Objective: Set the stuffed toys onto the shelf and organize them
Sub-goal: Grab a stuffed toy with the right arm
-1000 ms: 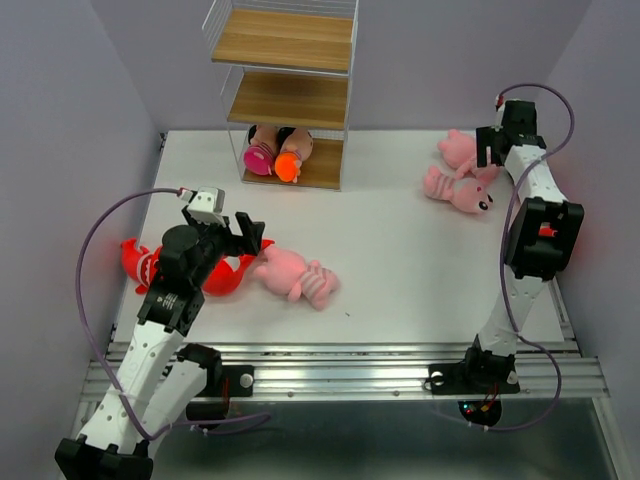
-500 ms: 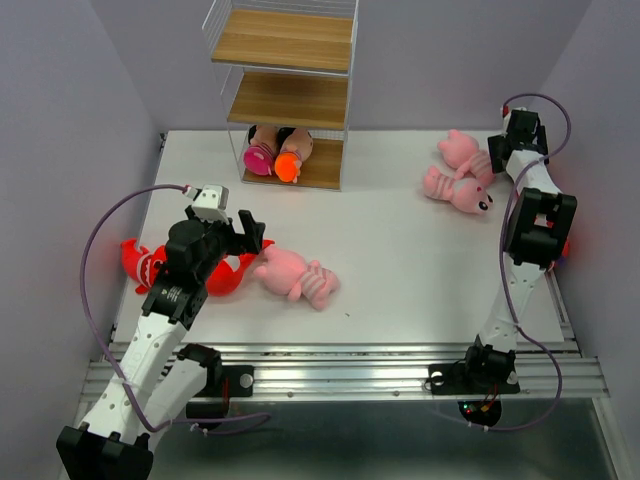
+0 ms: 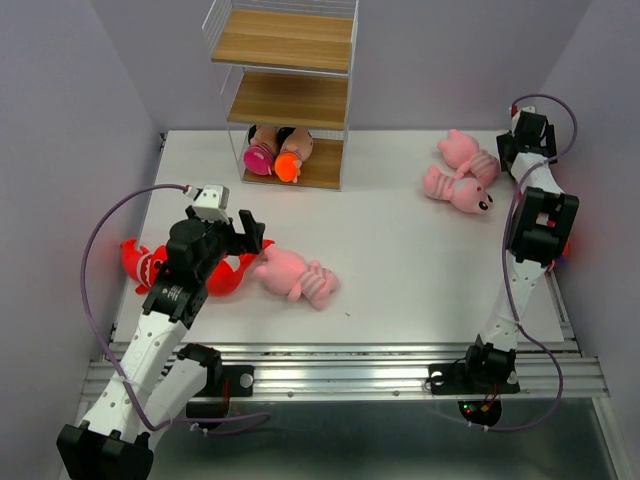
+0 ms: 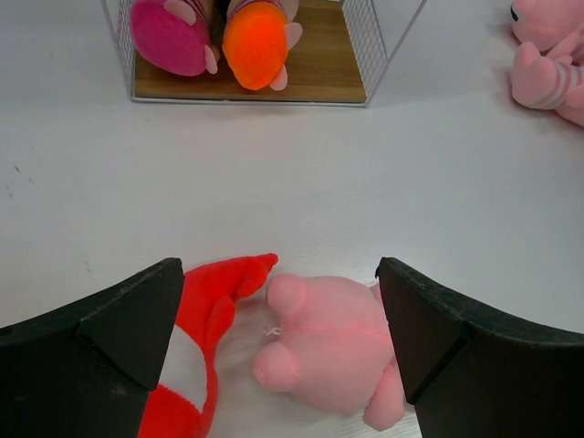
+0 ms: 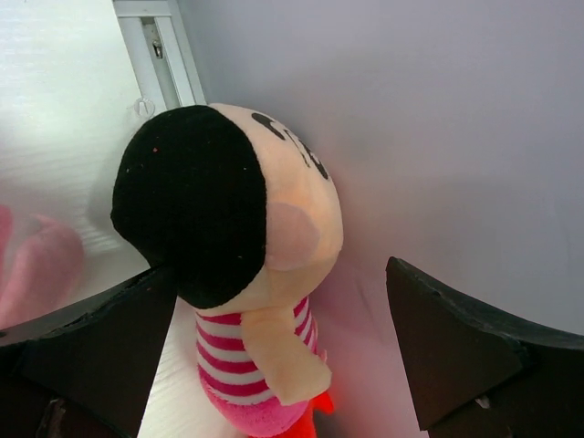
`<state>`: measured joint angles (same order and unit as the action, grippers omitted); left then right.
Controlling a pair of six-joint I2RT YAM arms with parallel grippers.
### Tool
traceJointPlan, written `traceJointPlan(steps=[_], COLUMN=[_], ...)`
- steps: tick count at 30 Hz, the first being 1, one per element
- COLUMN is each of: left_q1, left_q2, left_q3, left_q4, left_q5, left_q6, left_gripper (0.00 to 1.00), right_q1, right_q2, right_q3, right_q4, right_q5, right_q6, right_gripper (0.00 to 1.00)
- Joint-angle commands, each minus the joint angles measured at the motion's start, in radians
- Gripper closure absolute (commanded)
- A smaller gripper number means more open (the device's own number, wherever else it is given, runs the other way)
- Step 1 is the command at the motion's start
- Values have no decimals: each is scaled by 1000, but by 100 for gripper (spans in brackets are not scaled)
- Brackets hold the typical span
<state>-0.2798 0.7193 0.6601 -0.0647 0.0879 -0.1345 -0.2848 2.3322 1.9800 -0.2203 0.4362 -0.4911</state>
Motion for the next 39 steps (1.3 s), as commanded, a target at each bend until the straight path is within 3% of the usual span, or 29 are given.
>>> traceJointPlan(steps=[1, 13, 19, 25, 28, 31, 35, 39], left_q1=[2, 2, 4, 2, 4, 2, 4, 4], left_q2=[0, -4, 3, 5, 5, -1, -20, -57], left_q3=[9, 7, 7, 7, 7, 6, 1, -27], left_q4=[29, 31, 29, 29, 29, 32, 55, 135], left_q5=[-8, -10, -13, -13, -10, 3, 84, 220], left_q6=[10, 10, 12, 10, 12, 12, 12, -5], left_gripper=[1, 1, 1, 1, 1, 1, 1, 1], right_q1=[-7, -16, -16, -16, -16, -25, -25, -25], right_q2=[-20, 27, 56, 39, 29, 0, -85, -282], right_q3=[-23, -12, -24, -81, -110, -139, -204, -340], right_q4=[93, 111, 119, 119, 118, 121, 162, 197], right_q5=[-10, 2, -25, -82, -100, -108, -139, -198], right_q6=[-17, -46, -47, -41, -33, -12, 37, 91], right_gripper=[0, 2, 11, 37, 61, 98, 99, 99])
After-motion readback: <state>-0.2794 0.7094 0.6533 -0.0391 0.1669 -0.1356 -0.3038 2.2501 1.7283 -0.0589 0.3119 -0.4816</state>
